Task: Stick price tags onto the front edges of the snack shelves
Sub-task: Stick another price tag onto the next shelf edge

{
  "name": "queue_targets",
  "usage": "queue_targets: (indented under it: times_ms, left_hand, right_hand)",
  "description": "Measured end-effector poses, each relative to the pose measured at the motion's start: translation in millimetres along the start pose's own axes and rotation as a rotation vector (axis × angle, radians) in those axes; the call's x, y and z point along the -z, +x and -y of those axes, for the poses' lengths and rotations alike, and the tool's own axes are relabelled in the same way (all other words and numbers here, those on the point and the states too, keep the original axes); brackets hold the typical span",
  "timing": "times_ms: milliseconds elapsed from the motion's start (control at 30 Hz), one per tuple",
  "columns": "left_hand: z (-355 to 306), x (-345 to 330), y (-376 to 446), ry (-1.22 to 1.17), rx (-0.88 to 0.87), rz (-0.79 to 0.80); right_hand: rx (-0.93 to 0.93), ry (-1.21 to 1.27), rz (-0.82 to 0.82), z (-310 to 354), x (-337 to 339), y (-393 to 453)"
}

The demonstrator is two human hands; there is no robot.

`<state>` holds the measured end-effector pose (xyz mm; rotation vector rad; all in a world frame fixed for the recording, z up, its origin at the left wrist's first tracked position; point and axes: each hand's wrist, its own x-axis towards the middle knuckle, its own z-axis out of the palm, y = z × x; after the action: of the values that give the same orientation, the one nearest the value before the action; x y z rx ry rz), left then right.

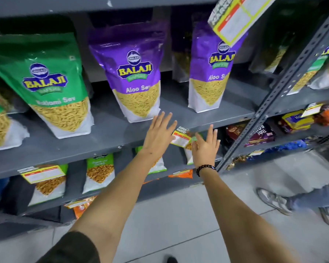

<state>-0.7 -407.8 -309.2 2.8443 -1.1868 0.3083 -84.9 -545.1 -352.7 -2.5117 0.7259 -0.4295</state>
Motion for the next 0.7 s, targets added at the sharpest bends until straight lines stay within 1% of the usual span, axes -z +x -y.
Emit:
queue_targets:
  times_ms: [133, 300, 400, 467, 567, 633, 700]
  left_hand:
    - [-12, -10, 20, 0.043, -0.015, 0.038]
    - [-10, -13, 27, -0.081, 0.022, -0.03]
    - [-12, -11, 33, -0.105, 0.019, -0.037]
    - [-13, -10, 33, -0.123, 0.014, -0.037]
    - [-19, -12, 24, -0.194, 0.033, -0.062]
    - [-25, -15, 16, -0.276, 0.096, -0.105]
    - [-31, -19, 10, -0.338, 0.168, -0.15]
  right_hand:
    - [-0.035, 0.043, 0.024, -9, -10, 16]
    - [-0.079, 0.088, 0.008, -9, -17, 28]
    - [-0.086, 0.087, 0.016, -12, -14, 34]
    - [-0.035, 0.064, 0.024, -15, -10, 35]
    - [0.132, 0.038, 0.021, -21, 2, 37]
    - [0.243, 0.032, 0.032, -27, 11, 43]
    - [0.313, 0.017, 0.067, -32, 21, 54]
